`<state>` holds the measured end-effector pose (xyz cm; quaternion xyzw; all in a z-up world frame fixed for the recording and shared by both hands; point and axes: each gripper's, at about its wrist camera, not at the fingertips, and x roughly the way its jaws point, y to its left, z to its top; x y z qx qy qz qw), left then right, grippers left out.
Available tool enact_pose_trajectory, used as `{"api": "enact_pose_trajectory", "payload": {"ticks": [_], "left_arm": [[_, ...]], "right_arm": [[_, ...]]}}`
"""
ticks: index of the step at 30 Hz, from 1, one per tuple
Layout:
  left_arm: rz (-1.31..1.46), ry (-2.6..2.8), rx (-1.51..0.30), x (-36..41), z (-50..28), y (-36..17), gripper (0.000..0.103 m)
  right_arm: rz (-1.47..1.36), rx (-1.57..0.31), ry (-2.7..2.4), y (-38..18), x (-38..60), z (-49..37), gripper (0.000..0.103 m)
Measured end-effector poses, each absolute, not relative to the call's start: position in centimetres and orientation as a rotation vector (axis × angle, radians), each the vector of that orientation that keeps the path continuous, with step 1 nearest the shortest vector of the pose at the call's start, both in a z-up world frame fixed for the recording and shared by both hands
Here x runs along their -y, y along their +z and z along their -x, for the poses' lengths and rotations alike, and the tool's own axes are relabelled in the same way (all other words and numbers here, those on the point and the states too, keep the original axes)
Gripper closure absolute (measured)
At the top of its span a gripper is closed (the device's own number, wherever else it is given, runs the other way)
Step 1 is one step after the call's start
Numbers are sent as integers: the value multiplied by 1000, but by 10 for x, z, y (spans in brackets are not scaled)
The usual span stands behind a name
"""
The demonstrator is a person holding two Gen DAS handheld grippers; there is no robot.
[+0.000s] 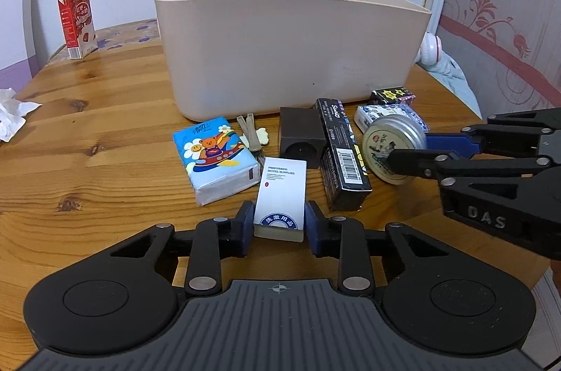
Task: Organize objects
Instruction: 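Grasp the white medicine box with the left tool while the right tool grasps the silver tin, then lift both items over the basket and open both tools to drop them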
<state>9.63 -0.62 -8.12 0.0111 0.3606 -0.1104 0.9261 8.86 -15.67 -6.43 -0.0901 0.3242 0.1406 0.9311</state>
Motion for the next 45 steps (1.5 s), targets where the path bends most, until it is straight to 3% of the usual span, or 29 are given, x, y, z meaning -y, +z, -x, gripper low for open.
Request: {"api": "enact_pose_trajectory", "payload": {"ticks": [13,26,45], "left_arm": [[-15,-249,-705,-2,-77,-63,72],[-26,-254,-585,-14,-70,-8,72],[-28,-213,-427,-23,-131,60,72]], "right_arm": [[152,-599,239,-33,175,-69,82],[109,-483,188,12,191,-67,82],[81,-380,136,59,198,-110,82]]}}
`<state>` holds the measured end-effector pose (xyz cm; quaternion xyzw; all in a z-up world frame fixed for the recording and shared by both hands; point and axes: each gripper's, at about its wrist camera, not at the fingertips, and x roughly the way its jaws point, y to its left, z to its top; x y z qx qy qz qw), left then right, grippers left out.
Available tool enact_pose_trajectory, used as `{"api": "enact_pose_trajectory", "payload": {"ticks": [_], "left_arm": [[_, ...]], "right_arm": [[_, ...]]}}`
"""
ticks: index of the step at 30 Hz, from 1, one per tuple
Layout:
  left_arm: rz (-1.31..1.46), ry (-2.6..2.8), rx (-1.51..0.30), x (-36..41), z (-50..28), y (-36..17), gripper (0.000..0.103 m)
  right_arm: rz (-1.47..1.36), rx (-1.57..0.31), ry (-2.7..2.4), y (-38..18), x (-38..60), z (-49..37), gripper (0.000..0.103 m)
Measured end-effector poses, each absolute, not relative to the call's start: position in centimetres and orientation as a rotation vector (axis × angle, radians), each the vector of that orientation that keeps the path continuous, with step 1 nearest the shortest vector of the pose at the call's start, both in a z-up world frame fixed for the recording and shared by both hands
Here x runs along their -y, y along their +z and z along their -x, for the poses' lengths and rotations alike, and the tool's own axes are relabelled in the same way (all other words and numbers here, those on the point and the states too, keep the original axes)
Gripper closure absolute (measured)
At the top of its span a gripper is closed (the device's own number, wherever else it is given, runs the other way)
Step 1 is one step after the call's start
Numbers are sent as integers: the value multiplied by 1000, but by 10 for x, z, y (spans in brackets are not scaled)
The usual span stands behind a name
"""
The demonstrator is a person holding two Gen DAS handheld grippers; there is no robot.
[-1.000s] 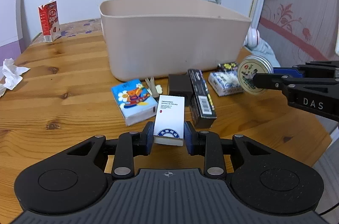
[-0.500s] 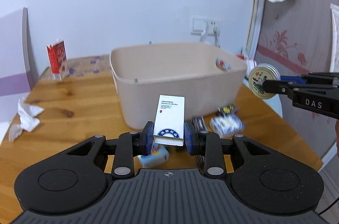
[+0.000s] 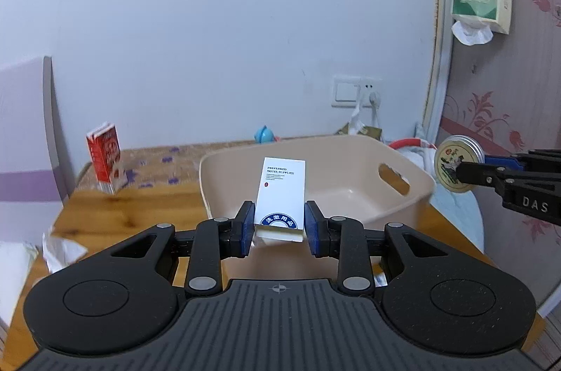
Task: Organize objects
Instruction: 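Lift both items over the basket and open both tools to drop them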
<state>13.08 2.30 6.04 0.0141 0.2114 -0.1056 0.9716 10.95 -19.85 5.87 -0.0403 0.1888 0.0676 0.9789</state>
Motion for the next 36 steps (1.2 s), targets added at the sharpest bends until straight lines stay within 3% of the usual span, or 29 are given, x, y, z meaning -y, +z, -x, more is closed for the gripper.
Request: {"api": "enact_pose_trajectory", "payload": {"ticks": [14,36], "left_arm": [[-122,-178,-464,-1,-202,49,72],[-205,-132,-785,27,-282,-5,72]], "right_arm": [[5,-420,139,52,204,-164,82],[210,-649,134,3,170,-239,82]]}}
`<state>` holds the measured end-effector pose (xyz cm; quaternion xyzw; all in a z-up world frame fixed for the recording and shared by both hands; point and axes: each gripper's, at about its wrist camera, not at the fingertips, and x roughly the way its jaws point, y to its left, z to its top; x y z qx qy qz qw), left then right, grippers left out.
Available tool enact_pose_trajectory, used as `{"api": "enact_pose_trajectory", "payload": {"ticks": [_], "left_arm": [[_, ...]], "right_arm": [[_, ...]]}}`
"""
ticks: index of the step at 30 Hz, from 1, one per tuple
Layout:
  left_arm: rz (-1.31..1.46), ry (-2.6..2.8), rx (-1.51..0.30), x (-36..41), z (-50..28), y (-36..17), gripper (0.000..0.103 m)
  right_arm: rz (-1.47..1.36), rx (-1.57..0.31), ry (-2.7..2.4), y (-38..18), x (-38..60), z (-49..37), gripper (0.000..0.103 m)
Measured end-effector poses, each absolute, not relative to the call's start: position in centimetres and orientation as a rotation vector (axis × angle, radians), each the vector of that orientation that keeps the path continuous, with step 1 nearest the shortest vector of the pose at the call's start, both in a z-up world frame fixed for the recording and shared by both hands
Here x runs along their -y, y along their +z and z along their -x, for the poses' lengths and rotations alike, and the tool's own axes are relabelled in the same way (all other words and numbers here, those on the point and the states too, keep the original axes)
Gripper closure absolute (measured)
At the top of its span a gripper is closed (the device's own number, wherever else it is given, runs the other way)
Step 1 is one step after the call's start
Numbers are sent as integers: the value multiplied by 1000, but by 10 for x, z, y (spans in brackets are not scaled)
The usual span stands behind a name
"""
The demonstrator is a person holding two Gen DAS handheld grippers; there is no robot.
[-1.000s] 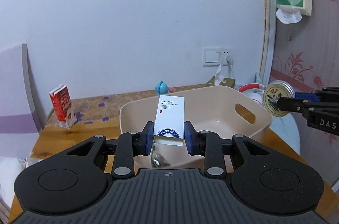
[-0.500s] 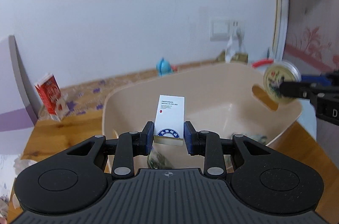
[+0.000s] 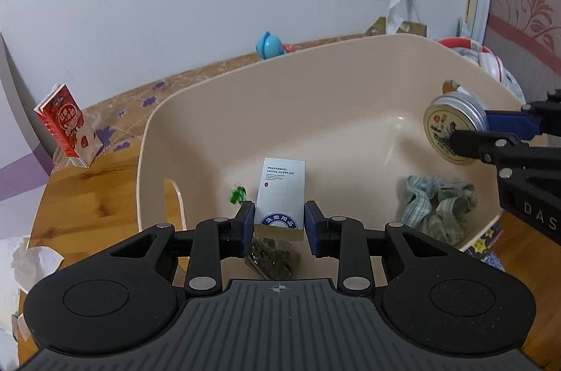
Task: Organize objects
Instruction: 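Lift both items over the basket and open both tools to drop them, then withdraw both tools from the basket toward the remaining items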
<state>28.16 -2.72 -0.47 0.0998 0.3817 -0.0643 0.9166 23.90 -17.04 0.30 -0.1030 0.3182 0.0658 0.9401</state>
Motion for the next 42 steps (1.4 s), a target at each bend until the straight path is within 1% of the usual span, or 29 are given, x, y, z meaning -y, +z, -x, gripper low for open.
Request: {"api": "enact_pose_trajectory", "payload": {"ticks": [8,11,12,13,14,15,16,17,18,19,20,21,23,25,27,28,29,30,32,36,42], "left_arm": [[-167,-128,-844,22,-290,-8,71],[-164,-123,-835,20,-290,-9,71],[-163,-123,-832,20,-290,-9,70],[-158,-126,-830,20,-290,-9,67],[-148,-136,-827,19,-289,-8,62],[-133,-149,-818,18,-288,-7,59],[-122,-159,-808,18,-286,-6,52],[-116,-168,-795,18,-284,-4,47],[-118,-171,-784,19,-281,-2,45],[-125,-164,-775,20,-279,0,38],[-131,-147,-763,21,-277,2,29],[-131,-136,-742,21,-273,4,28],[-121,-125,-711,20,-267,8,27],[-111,-113,-698,18,-263,12,27],[-108,-100,-686,16,-257,17,27],[-108,-96,-678,16,-255,19,26],[-107,-94,-671,15,-251,22,24],[-106,-93,-662,14,-247,25,23],[-104,-94,-644,11,-239,30,20],[-99,-83,-617,5,-221,37,19],[-91,-70,-590,-6,-193,42,17]], "right_arm": [[225,-738,132,-7,169,-256,82],[213,-754,126,-8,169,-259,82],[212,-758,124,-9,169,-260,82],[209,-761,122,-9,169,-260,82],[205,-762,118,-9,169,-259,78],[206,-758,111,-9,170,-259,71],[205,-748,110,-8,170,-258,69],[203,-739,108,-8,171,-256,63],[201,-731,105,-7,172,-254,59],[199,-722,102,-5,173,-252,58],[195,-708,99,-3,174,-249,54],[189,-693,95,-1,175,-246,46],[159,-651,81,4,180,-239,35],[137,-626,74,9,182,-233,34],[130,-595,66,14,184,-225,24],[127,-582,64,17,185,-222,23],[124,-570,63,20,186,-217,21],[121,-562,63,23,187,-214,15],[115,-540,64,29,189,-206,7],[114,-510,67,38,191,-191,1],[124,-490,69,42,195,-169,0]]}}
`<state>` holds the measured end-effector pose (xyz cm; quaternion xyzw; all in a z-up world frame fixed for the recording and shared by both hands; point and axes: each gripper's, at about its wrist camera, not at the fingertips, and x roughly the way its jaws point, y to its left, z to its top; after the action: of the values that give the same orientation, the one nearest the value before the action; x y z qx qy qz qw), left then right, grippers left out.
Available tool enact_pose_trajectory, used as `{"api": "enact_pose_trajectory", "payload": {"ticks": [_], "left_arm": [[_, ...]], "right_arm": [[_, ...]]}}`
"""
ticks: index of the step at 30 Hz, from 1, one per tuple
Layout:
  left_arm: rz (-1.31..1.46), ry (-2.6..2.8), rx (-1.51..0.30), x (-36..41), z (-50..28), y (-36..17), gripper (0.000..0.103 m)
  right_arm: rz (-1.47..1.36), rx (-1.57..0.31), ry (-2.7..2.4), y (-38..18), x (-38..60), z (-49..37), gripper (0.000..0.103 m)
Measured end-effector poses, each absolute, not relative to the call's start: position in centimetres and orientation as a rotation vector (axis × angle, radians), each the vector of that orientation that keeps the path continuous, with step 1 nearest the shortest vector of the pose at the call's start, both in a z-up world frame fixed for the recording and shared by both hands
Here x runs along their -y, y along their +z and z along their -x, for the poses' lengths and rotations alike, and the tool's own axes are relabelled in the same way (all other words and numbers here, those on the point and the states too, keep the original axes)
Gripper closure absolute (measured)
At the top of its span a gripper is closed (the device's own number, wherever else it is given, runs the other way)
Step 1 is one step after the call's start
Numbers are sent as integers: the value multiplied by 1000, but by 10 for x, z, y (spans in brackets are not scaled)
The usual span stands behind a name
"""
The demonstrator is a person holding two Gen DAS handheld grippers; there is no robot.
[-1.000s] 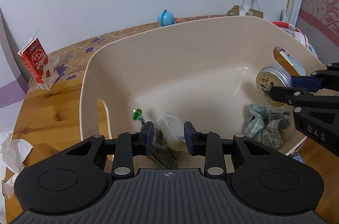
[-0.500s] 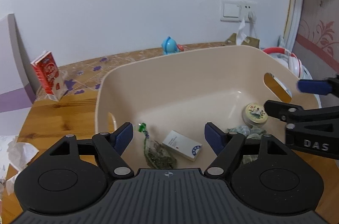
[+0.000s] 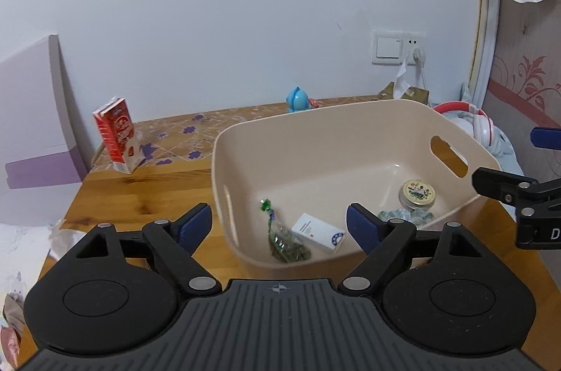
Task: Organize objects
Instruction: 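Withdraw both tools from the basket toward the remaining items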
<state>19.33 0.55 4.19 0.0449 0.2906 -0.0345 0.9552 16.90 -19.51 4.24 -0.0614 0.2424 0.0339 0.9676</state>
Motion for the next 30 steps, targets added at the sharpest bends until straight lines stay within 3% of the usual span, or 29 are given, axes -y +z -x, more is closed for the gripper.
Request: {"api": "enact_pose_trajectory", "payload": {"ticks": [16,30], "left_arm": [[-79,-76,-628,-29,-150,11,15],[-29,-103,-734,-40,-135,-36,15]], "right_arm": [[141,-482,56,32,194,-116,0],[179,-602,67,-15,198,-95,0]]}}
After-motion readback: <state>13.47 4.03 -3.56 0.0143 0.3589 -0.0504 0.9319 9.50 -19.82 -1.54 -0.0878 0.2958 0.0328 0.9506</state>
